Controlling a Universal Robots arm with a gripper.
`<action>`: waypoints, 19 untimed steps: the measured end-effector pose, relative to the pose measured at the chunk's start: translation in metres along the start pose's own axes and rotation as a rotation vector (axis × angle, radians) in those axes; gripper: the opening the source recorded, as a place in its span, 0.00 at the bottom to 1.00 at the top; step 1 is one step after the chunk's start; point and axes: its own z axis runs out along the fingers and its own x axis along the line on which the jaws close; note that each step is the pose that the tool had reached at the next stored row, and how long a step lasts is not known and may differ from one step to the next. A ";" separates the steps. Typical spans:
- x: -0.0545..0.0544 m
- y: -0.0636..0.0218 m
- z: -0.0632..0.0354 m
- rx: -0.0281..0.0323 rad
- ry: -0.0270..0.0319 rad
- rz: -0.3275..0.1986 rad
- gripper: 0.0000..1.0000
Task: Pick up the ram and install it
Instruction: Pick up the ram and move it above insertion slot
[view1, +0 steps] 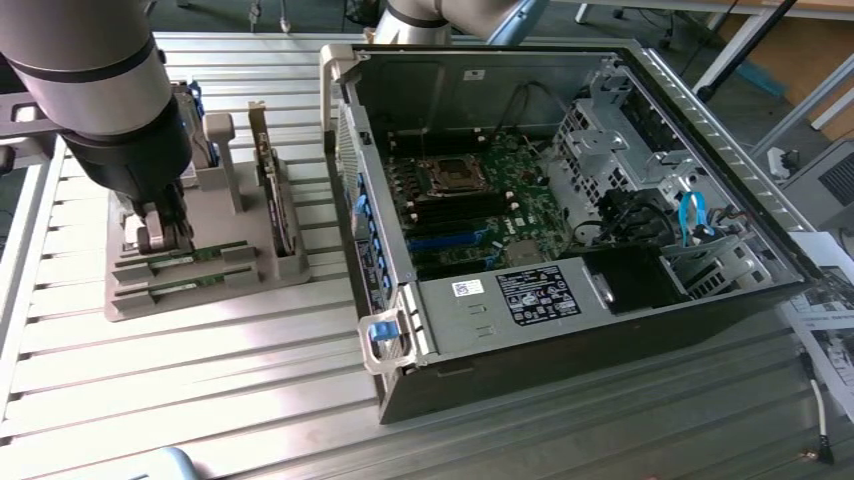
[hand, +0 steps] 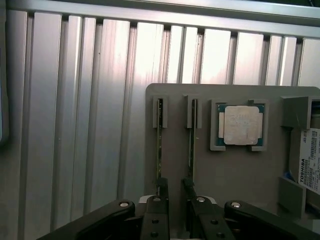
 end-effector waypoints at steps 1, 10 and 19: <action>0.001 -0.0001 0.0000 -0.0001 0.0000 0.000 0.25; 0.011 -0.0013 -0.0002 -0.0007 0.0000 0.000 0.25; 0.017 -0.0020 -0.0002 -0.0007 -0.0001 0.000 0.25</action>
